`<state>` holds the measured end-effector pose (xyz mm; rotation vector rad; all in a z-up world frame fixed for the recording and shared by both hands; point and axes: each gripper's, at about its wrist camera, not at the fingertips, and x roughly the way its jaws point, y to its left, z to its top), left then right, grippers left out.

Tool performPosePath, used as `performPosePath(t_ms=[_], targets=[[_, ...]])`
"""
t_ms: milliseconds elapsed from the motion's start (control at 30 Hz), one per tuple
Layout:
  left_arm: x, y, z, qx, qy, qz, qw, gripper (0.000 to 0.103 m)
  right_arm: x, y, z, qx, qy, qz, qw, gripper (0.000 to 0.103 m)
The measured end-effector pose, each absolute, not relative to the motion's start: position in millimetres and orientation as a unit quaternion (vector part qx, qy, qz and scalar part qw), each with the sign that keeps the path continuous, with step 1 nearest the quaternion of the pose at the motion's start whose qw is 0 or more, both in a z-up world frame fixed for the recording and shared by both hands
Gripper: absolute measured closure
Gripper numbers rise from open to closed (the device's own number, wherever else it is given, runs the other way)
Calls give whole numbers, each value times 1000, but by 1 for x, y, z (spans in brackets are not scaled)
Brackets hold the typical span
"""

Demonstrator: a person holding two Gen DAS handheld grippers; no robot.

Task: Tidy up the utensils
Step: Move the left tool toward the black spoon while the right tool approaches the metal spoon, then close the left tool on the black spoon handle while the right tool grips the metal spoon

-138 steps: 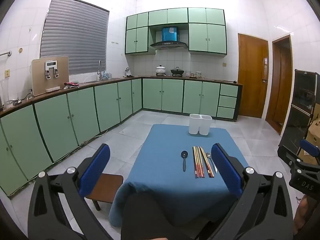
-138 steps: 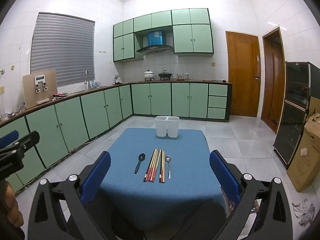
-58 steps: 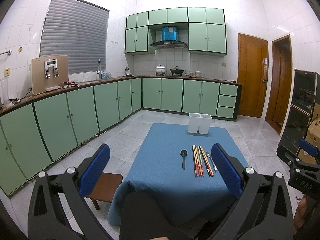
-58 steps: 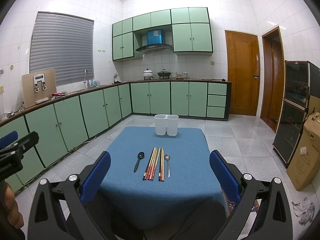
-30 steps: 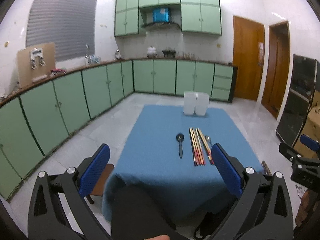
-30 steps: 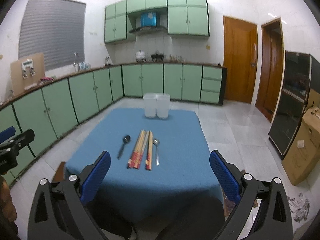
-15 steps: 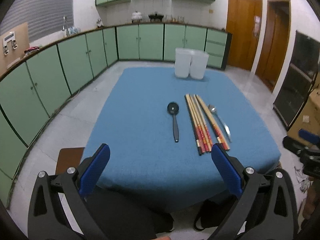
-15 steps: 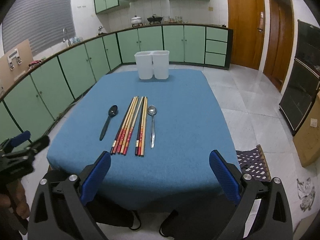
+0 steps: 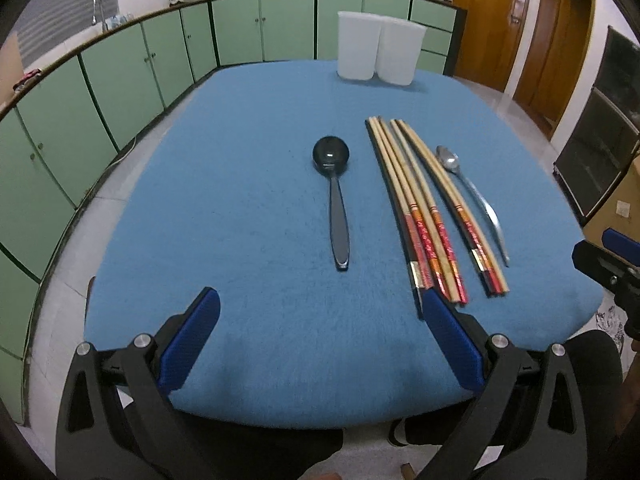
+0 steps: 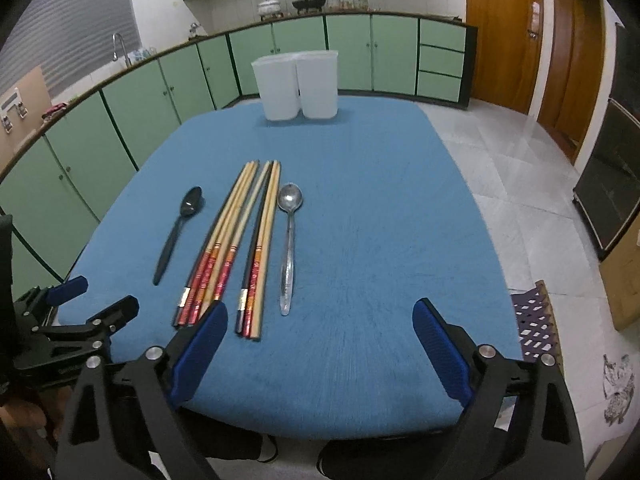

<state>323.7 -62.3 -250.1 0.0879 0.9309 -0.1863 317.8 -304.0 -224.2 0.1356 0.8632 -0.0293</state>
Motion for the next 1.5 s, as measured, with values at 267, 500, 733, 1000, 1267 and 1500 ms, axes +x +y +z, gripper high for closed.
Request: performPosePath(t_ms=[267, 500, 733, 1000, 1267, 1500], targets=[[351, -64, -264, 53, 458, -77, 884, 5, 336, -309, -251, 53, 435, -10, 899, 35], [361, -66, -276, 59, 463, -81, 881, 5, 345, -306, -267, 58, 449, 15, 892, 46], [363, -63, -281, 53, 454, -80, 886, 5, 357, -292, -275, 37, 448, 25, 893, 52], [356, -66, -276, 46, 427, -84, 899, 51, 362, -290, -276, 15, 426, 23, 904, 73], [350, -72, -273, 35, 423, -96, 900, 80, 357, -292, -276, 21, 420, 30, 907, 85], [351, -75, -271, 22, 426, -107, 898, 91, 352, -292, -277, 27, 413, 36, 910, 94]])
